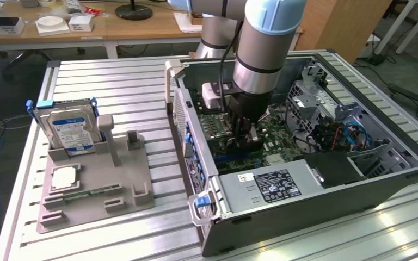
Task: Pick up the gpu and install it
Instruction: 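Insert the gpu into the slot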
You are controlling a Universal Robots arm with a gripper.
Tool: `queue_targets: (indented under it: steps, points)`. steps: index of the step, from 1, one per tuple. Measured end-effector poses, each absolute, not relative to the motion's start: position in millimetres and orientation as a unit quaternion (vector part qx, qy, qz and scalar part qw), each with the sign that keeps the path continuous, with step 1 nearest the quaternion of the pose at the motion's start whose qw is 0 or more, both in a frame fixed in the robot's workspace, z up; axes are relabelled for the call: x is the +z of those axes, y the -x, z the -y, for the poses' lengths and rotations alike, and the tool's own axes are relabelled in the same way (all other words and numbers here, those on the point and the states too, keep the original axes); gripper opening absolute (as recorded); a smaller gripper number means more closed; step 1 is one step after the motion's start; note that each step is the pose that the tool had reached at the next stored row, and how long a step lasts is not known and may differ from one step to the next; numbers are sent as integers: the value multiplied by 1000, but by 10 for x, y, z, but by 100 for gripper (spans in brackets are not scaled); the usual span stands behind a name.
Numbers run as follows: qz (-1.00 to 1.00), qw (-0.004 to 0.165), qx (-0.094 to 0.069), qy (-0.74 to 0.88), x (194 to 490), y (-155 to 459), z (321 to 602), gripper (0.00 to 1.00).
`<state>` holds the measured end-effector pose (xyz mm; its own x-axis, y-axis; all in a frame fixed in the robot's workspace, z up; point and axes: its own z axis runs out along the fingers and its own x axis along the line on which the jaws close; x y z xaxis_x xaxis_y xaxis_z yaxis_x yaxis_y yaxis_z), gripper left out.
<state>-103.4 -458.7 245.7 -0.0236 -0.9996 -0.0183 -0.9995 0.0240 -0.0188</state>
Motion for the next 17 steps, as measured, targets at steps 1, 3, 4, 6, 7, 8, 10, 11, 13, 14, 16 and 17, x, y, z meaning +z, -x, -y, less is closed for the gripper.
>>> queue_targets:
  steps: [1,3,4,6,7,8,10,11,13,14,16,17]
  points:
    - [-715,13,0,699,2459,1034,4587,26]
    - [-715,13,0,699,2460,1034,4587,26]
    - [-715,13,0,699,2461,1034,4587,26]
    - [-715,13,0,699,2461,1034,4587,26]
    - [-715,13,0,699,2462,1034,4587,26]
    - [-715,13,0,699,2461,1034,4587,26]
    - [-715,13,-1,699,2462,1030,4588,26]
    - [-715,13,-1,699,2463,1027,4588,26]
    - [-715,13,-1,699,2462,1021,4587,26]
    - [-715,13,-1,699,2462,1017,4587,26]
    - [-715,13,-1,699,2462,1015,4587,26]
    - [-715,13,-1,699,2462,1015,4587,26]
